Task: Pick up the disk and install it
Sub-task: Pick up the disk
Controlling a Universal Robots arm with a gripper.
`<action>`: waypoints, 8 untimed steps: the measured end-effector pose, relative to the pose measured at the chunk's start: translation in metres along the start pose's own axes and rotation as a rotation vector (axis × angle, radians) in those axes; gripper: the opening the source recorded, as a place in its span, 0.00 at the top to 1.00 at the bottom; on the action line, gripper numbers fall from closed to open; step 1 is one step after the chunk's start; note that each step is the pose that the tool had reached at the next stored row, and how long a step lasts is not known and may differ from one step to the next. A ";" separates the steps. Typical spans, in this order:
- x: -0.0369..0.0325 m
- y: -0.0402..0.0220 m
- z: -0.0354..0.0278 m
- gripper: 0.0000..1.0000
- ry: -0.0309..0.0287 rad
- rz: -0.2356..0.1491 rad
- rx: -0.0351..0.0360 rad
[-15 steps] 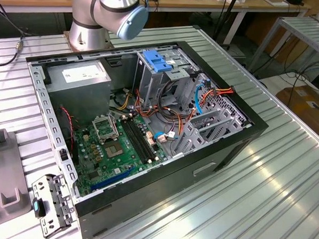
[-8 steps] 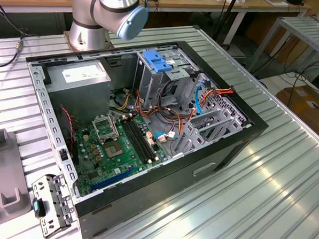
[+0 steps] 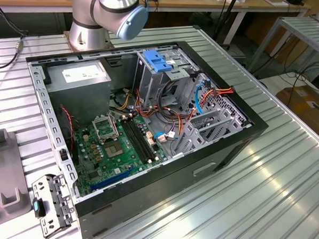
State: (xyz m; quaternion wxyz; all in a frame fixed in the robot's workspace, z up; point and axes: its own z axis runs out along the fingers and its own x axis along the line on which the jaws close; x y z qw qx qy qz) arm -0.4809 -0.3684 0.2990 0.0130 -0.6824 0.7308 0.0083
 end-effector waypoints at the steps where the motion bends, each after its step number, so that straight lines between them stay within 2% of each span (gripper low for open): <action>1: -0.0015 0.0003 0.0008 0.55 0.0000 0.000 0.0003; 8: -0.0029 0.0030 0.0053 0.55 0.0000 0.000 0.0051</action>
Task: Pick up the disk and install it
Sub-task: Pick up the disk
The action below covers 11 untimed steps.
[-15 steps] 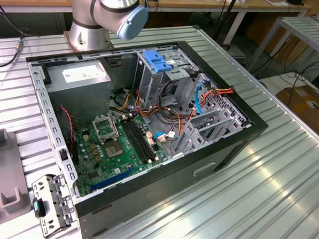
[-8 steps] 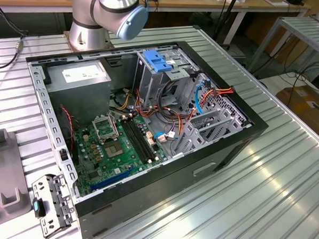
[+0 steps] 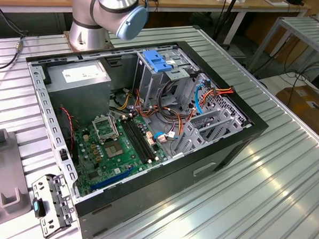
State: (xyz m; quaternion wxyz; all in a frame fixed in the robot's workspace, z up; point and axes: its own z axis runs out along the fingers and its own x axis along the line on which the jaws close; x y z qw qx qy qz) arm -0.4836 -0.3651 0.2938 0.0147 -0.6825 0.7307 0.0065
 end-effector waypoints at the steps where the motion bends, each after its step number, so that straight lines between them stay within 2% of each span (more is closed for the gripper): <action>1: 0.0000 0.0001 0.0001 0.55 0.0006 0.000 0.0005; 11: 0.0010 0.0001 0.0001 0.55 0.0006 0.000 0.0006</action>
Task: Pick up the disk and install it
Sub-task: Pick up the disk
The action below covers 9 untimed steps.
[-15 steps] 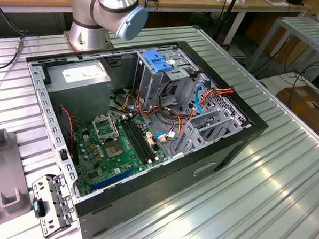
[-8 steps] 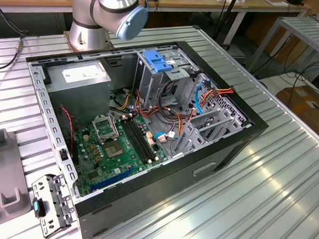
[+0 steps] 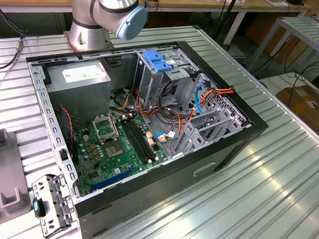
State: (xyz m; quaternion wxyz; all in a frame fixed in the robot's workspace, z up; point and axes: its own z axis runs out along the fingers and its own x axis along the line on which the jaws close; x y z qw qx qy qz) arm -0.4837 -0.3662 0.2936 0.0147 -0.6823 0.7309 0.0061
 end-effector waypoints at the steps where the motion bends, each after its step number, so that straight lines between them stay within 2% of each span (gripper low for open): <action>1: -0.0001 0.0001 0.0000 0.55 0.0001 0.002 -0.0001; 4: -0.0002 0.0000 -0.0001 0.55 0.0002 0.018 0.0006; 9: -0.0003 0.0000 -0.0024 0.55 0.0003 0.021 0.0004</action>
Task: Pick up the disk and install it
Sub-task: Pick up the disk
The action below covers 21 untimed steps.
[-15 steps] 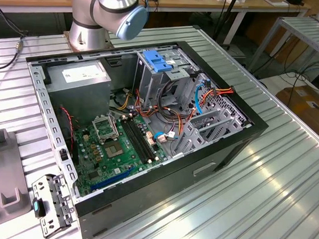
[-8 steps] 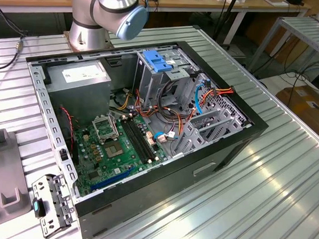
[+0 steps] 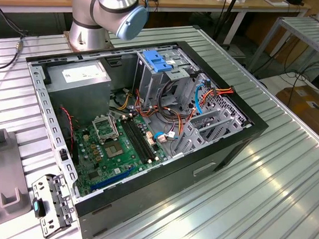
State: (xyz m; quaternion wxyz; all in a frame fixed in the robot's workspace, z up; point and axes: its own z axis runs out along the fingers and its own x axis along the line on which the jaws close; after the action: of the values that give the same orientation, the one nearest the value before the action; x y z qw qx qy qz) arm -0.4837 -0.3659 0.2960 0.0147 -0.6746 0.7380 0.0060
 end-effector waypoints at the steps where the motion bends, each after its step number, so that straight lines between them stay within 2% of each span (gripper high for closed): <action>1: 0.0000 0.0000 -0.0004 0.55 0.0000 0.000 0.0001; 9: -0.0001 0.0000 -0.0022 0.55 -0.0001 0.000 0.0002; 13: 0.0000 0.0000 0.0003 0.55 -0.0001 0.000 0.0001; 19: 0.0000 0.0000 0.0005 0.55 0.0000 0.000 0.0001; 21: 0.0000 0.0000 0.0005 0.62 0.0000 0.000 0.0001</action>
State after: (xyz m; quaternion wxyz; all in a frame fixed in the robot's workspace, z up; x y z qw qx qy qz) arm -0.4837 -0.3659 0.2955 0.0148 -0.6746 0.7380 0.0059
